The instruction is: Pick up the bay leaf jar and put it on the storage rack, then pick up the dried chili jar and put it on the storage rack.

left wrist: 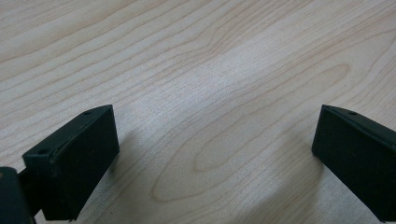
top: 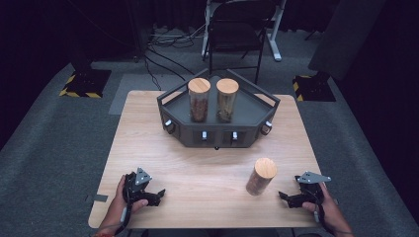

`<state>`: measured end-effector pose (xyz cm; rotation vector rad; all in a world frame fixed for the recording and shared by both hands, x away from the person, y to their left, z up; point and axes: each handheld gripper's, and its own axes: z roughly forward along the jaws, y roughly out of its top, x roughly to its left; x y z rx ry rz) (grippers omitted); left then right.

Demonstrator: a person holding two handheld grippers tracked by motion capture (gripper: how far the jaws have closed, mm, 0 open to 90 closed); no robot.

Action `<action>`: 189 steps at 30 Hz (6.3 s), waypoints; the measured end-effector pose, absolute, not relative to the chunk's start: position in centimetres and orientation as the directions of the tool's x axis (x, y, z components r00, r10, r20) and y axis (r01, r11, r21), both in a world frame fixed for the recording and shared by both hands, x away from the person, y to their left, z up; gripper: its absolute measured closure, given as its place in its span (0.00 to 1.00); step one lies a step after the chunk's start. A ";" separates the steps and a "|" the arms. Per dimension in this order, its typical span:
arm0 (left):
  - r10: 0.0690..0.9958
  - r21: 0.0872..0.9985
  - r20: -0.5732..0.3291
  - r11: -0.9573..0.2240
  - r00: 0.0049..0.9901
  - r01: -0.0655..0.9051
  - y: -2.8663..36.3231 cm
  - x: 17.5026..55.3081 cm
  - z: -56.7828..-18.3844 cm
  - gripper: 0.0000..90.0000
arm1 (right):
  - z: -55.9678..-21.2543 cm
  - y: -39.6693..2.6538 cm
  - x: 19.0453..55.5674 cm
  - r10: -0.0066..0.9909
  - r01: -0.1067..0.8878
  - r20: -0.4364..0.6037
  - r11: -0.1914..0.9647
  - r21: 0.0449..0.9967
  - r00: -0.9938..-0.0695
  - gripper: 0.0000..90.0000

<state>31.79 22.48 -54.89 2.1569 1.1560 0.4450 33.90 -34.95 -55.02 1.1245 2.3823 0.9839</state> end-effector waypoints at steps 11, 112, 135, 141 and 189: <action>0.829 0.679 -0.002 -0.409 0.559 0.609 22.5 31.8 -54.9 0.01 | -55.0 -34.9 33.9 0.773 0.546 -0.002 0.450 0.706 -0.635 0.00; 0.833 0.677 -0.004 -0.405 0.553 0.614 22.5 31.8 -54.9 0.01 | -48.2 -25.2 32.9 0.668 0.419 -0.008 0.476 0.773 -0.744 0.08; 0.833 0.677 -0.004 -0.405 0.553 0.615 22.5 31.8 -54.9 0.01 | -48.6 -24.4 33.5 0.690 0.437 0.014 0.442 0.784 -0.724 0.21; 0.832 0.677 -0.005 -0.406 0.554 0.614 22.5 31.8 -54.9 0.01 | -48.5 -24.5 33.5 0.699 0.436 0.005 0.441 0.784 -0.716 0.25; 0.831 0.678 -0.002 -0.407 0.556 0.611 22.5 31.8 -54.9 0.01 | -46.4 -25.3 33.5 0.690 0.431 -0.017 0.470 0.770 -0.723 0.28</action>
